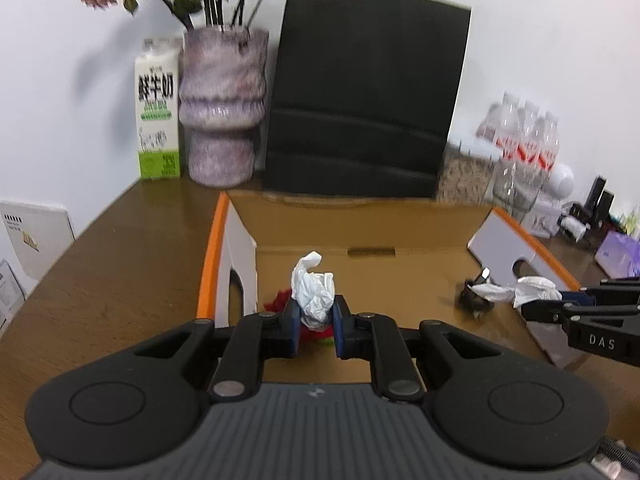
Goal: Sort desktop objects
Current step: 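Carry both tissues into the cardboard box and open both tools, then withdraw both tools from the box back toward the table items, then grasp a white bottle cap with the left tool while the right grasps the translucent plastic box, then carry the cap and plastic box into the cardboard box and open both tools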
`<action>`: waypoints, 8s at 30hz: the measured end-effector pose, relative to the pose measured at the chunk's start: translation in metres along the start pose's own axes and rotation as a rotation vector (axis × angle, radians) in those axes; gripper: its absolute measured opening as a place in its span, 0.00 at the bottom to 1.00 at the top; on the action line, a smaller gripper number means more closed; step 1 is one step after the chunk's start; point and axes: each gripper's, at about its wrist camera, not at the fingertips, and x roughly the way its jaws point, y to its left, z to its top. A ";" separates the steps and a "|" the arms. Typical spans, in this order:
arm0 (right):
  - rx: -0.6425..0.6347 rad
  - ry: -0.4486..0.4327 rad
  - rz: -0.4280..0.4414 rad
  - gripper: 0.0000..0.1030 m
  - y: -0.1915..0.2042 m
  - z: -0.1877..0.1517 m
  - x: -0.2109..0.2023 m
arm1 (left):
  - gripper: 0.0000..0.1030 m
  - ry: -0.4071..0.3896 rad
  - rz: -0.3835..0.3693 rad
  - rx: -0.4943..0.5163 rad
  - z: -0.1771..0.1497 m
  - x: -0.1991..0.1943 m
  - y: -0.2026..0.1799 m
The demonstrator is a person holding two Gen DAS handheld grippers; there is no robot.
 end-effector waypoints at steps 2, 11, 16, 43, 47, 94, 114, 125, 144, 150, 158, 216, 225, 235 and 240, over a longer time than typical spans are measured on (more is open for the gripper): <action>-0.003 0.016 0.004 0.16 0.000 -0.001 0.005 | 0.15 0.014 -0.005 -0.005 -0.003 0.004 0.001; -0.023 0.010 -0.007 0.76 0.007 -0.004 0.006 | 0.87 -0.009 0.028 0.057 -0.009 0.002 -0.010; -0.036 -0.010 -0.016 1.00 0.012 -0.006 0.000 | 1.00 -0.063 0.045 0.063 -0.007 -0.005 -0.013; 0.059 -0.158 -0.018 1.00 0.012 -0.011 -0.051 | 1.00 -0.139 0.082 0.079 -0.005 -0.041 -0.011; 0.048 -0.170 -0.019 1.00 0.018 -0.017 -0.067 | 1.00 -0.150 0.101 0.077 -0.008 -0.054 -0.005; 0.139 0.014 -0.044 0.99 0.056 -0.164 -0.147 | 1.00 0.006 0.200 0.024 -0.134 -0.154 0.043; 0.203 0.043 -0.068 0.85 0.038 -0.160 -0.122 | 1.00 0.053 0.184 0.087 -0.137 -0.129 0.036; 0.187 0.038 -0.063 0.76 0.043 -0.149 -0.106 | 0.82 0.073 0.132 0.140 -0.134 -0.114 0.026; 0.140 0.020 -0.092 0.66 0.050 -0.149 -0.101 | 0.29 0.061 0.026 0.138 -0.131 -0.105 0.017; 0.158 0.000 -0.083 0.63 0.049 -0.153 -0.107 | 0.29 0.056 0.039 0.128 -0.135 -0.109 0.016; 0.161 -0.030 -0.073 0.62 0.054 -0.159 -0.125 | 0.29 0.033 0.058 0.107 -0.137 -0.123 0.019; 0.157 -0.187 -0.065 0.62 0.007 0.011 0.004 | 0.29 -0.069 0.080 0.077 -0.009 -0.002 -0.008; 0.144 -0.129 -0.054 0.69 0.010 0.007 0.014 | 0.44 -0.069 0.086 0.092 -0.010 -0.002 -0.011; 0.159 -0.141 -0.068 0.99 0.008 0.011 0.000 | 1.00 -0.134 0.138 0.089 -0.006 -0.014 -0.015; 0.155 -0.147 -0.063 1.00 0.009 0.012 -0.003 | 1.00 -0.138 0.149 0.089 -0.005 -0.015 -0.015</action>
